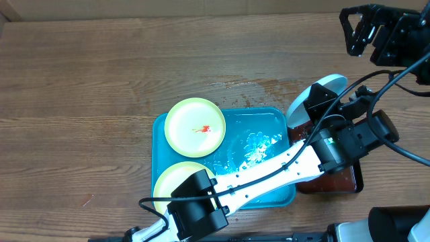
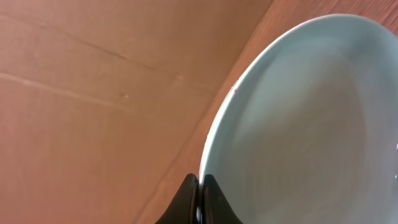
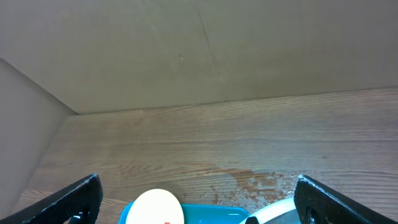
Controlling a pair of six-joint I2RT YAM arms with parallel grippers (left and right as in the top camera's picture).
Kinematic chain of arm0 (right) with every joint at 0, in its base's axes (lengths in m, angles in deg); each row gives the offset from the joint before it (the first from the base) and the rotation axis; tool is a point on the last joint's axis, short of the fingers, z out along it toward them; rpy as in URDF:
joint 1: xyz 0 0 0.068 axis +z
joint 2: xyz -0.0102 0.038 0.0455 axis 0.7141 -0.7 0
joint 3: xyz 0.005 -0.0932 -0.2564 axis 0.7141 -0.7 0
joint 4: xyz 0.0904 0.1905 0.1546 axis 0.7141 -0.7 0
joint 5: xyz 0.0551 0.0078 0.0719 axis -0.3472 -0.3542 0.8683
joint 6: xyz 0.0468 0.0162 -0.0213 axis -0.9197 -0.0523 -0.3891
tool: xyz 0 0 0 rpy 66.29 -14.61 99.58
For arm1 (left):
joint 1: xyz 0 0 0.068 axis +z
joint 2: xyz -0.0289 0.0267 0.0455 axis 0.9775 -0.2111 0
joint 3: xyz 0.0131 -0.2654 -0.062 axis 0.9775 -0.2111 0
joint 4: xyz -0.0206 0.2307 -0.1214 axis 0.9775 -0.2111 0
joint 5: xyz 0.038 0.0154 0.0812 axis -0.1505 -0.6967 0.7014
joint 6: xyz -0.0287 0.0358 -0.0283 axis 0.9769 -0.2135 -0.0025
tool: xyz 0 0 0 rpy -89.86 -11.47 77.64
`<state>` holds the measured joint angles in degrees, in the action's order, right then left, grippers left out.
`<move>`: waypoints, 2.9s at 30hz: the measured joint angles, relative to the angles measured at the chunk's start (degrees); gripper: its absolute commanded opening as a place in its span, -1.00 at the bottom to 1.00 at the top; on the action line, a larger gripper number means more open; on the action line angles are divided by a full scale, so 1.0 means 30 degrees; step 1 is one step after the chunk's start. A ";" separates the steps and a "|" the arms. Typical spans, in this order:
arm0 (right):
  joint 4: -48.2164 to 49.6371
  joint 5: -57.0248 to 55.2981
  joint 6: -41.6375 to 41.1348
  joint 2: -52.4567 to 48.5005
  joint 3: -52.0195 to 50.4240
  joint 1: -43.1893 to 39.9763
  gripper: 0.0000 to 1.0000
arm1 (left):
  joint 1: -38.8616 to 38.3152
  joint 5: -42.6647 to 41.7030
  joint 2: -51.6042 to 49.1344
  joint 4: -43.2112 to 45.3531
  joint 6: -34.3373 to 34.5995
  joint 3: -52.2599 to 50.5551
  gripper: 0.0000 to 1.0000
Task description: Clean dirty plates on tray and stack at the side
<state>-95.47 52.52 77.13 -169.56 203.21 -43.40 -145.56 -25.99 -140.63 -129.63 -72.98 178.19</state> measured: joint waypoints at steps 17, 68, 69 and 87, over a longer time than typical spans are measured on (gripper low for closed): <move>-0.0051 0.0452 -0.0036 0.0000 0.0000 0.0000 1.00 | -0.0874 -0.3461 0.0000 -0.0517 0.1056 0.0007 -0.92; -0.2455 0.0663 -0.1792 -0.1421 -0.2841 0.0000 1.00 | 1.9343 -2.3321 0.7621 -0.5246 1.5577 -0.9675 -0.91; -0.2448 0.0656 -0.1821 -0.1457 -0.3060 0.0000 1.00 | 1.9853 -2.3511 0.8327 -0.4838 1.5650 -1.0761 -0.91; -0.2470 0.0707 -0.1851 -0.1617 -0.4299 0.0452 1.00 | 3.5204 -2.5004 1.3988 -0.1836 1.5234 -2.0582 -0.92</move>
<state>-102.88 54.64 71.58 -174.41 190.32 -42.04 -39.94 -101.00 -98.67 -135.14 -27.28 116.45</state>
